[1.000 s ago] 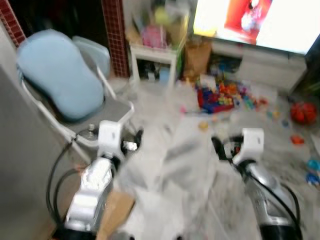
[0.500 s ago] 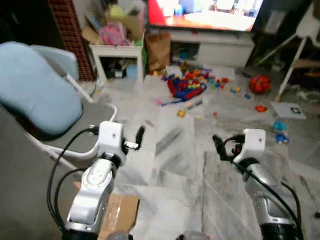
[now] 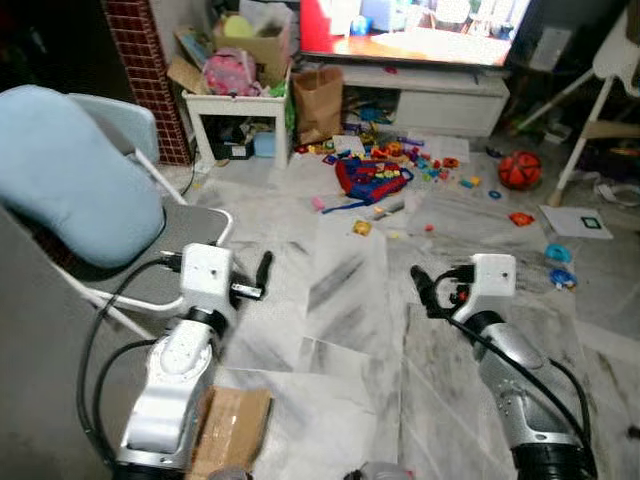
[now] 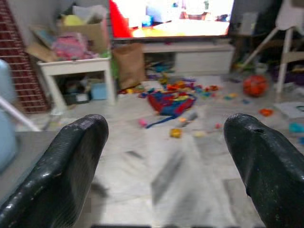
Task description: Restocking fridge
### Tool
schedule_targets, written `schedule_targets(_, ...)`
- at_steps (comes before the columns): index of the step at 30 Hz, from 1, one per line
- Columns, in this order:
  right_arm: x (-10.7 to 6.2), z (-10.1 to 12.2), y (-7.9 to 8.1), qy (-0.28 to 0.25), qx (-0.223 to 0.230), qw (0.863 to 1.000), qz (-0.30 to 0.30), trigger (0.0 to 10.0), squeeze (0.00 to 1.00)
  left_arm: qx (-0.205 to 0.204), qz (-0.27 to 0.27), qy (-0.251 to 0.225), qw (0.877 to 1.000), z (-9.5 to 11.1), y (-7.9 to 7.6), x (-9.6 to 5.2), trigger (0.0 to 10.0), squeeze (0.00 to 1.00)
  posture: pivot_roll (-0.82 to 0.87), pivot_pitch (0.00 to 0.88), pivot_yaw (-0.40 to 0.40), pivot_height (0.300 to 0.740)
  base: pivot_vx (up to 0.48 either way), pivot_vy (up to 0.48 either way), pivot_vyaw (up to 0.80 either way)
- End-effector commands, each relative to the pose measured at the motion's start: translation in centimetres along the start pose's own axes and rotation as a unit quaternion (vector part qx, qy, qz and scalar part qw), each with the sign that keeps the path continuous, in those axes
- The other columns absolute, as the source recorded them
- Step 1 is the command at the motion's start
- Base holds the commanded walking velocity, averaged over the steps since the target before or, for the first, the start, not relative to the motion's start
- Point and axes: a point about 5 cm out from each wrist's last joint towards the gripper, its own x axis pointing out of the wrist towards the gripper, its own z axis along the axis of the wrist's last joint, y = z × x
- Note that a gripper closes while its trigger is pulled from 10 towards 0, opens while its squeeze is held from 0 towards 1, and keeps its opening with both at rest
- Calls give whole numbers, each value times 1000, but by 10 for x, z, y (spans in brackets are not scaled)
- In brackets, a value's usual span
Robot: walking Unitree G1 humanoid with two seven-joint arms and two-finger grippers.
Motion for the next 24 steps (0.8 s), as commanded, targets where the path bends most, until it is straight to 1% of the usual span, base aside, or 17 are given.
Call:
schedule_targets(1,2,2,6,-4,4,1000,7,10000,0,10,12,-3,1000,2,8,-1,10000,0,-7,0,-35,740,0,-469,0)
schedule_targets(13,1,3,6,-9,8,1000,1,10000,0,7,11,4,1000,-2,5,-1,10000,0,-13,0,-29,740,0,-469,0)
schedule_targets(19,-2,0,7,0,5,1000,4,10000,0,-4,15,21,1000,-11,7,-1,10000,0,-25,0,-23,740,0,-469,-628)
schedule_targets(24,-4,-3,5,8,7,1000,3,10000,0,3,8,27,1000,-14,9,1,10000,0,-29,0,-31,740,0,-469,0)
